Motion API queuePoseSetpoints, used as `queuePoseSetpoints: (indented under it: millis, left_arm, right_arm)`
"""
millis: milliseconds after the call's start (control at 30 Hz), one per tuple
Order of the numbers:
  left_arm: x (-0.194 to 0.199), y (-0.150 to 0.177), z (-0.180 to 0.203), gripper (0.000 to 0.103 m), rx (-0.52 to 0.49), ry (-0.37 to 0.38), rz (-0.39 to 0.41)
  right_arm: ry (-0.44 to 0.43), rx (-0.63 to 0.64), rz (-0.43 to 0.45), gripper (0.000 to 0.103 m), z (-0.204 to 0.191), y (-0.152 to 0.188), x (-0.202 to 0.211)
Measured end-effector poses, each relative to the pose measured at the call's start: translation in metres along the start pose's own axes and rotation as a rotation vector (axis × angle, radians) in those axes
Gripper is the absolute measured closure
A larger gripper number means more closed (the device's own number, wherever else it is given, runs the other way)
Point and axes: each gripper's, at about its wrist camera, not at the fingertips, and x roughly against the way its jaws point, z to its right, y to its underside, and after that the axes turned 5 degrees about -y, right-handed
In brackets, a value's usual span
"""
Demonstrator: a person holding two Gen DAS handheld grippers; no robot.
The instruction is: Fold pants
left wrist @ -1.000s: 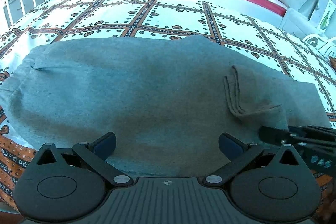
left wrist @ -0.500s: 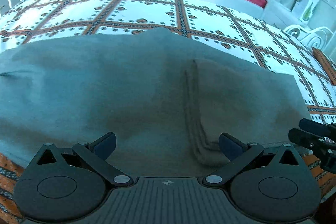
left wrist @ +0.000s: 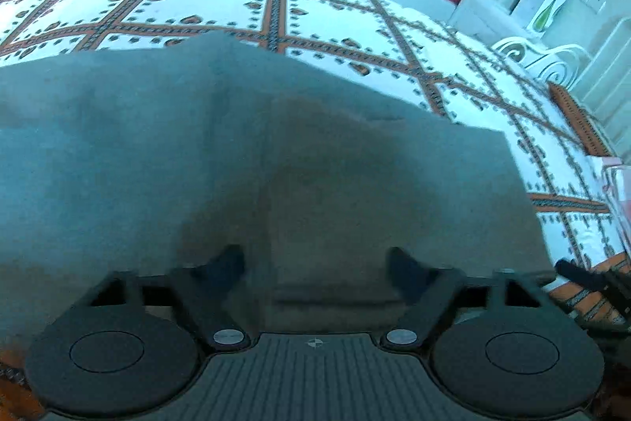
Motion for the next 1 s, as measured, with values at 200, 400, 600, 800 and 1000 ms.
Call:
queuePoseSetpoints:
  millis: [200, 400, 600, 800, 1000]
  left_arm:
    - [0.003, -0.003, 0.008, 0.073, -0.028, -0.017, 0.064]
    - [0.028, -0.002, 0.020, 0.088, -0.139, -0.027, 0.211]
    - [0.015, 0.000, 0.003, 0.088, -0.083, -0.071, 0.097]
    - [0.026, 0.002, -0.004, 0.095, -0.080, -0.113, 0.153]
    - [0.011, 0.011, -0.013, 0.101, -0.118, -0.186, 0.053]
  right_arm:
    - [0.023, -0.093, -0.005, 0.073, 0.016, 0.003, -0.010]
    - [0.017, -0.105, 0.013, 0.078, 0.016, 0.002, -0.008]
    - [-0.003, -0.143, 0.011, 0.076, 0.019, 0.004, -0.009]
    - [-0.012, -0.152, 0.072, 0.081, 0.016, -0.003, 0.004]
    - [-0.005, -0.223, -0.036, 0.083, 0.031, 0.010, -0.014]
